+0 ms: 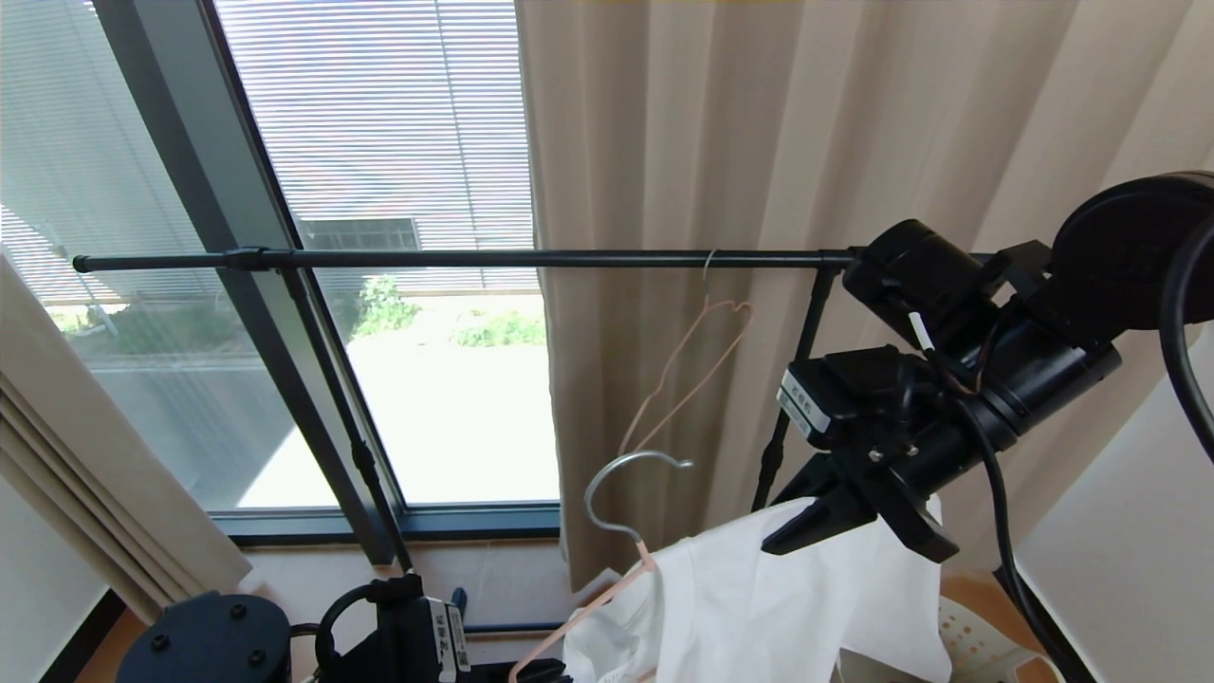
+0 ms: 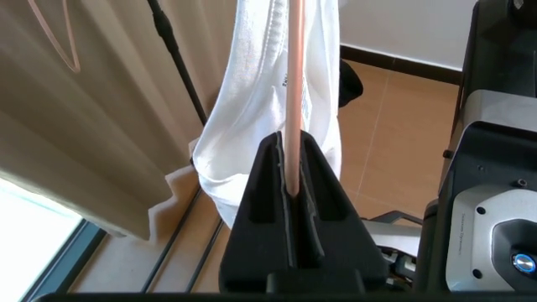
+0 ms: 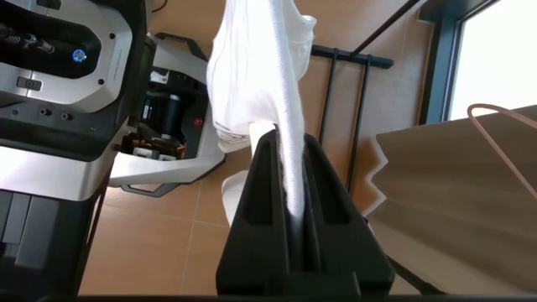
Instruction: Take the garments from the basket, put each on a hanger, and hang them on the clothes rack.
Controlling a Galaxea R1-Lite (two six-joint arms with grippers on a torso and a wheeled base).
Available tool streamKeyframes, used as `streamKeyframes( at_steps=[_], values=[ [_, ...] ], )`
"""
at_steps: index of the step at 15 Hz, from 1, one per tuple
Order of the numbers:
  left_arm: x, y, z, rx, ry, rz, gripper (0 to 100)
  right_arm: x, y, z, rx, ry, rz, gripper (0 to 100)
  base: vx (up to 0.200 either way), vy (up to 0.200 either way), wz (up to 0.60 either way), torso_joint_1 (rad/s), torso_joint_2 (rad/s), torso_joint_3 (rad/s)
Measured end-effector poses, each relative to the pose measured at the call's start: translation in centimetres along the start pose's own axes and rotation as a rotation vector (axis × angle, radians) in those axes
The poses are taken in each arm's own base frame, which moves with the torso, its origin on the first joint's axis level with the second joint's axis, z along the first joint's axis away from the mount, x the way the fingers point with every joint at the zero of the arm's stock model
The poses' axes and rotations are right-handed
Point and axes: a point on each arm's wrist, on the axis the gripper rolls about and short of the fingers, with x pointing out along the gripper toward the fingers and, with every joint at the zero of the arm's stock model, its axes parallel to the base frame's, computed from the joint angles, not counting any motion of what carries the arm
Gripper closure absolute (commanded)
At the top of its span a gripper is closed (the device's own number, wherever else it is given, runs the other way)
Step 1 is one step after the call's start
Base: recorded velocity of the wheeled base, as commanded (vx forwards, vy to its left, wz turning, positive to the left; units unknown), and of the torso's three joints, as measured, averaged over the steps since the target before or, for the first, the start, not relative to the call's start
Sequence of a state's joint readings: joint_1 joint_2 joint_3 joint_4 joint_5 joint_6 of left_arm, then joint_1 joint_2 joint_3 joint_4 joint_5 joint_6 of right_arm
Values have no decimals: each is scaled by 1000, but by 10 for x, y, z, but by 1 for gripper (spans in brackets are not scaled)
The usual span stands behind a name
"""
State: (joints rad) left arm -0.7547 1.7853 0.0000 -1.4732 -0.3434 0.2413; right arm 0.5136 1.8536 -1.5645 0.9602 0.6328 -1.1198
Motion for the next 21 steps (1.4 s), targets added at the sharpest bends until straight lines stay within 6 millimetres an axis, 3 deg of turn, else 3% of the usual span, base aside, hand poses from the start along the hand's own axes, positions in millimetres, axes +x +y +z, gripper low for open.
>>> streamKeyframes(
  at_steps=[8, 15, 21],
  values=[
    [2, 5, 4, 16, -60, 31, 0, -5, 6, 0, 0, 9, -8, 100, 0, 0, 0, 0, 0, 0],
    [-11, 20, 9, -37, -100, 124, 0, -22, 11, 0, 11, 67, -101, 100, 0, 0, 0, 0, 0, 0],
    [-13, 34, 1, -187, -63, 269, 0, -53, 15, 13, 59, 169, -413, 100, 0, 0, 0, 0, 0, 0]
  ],
)
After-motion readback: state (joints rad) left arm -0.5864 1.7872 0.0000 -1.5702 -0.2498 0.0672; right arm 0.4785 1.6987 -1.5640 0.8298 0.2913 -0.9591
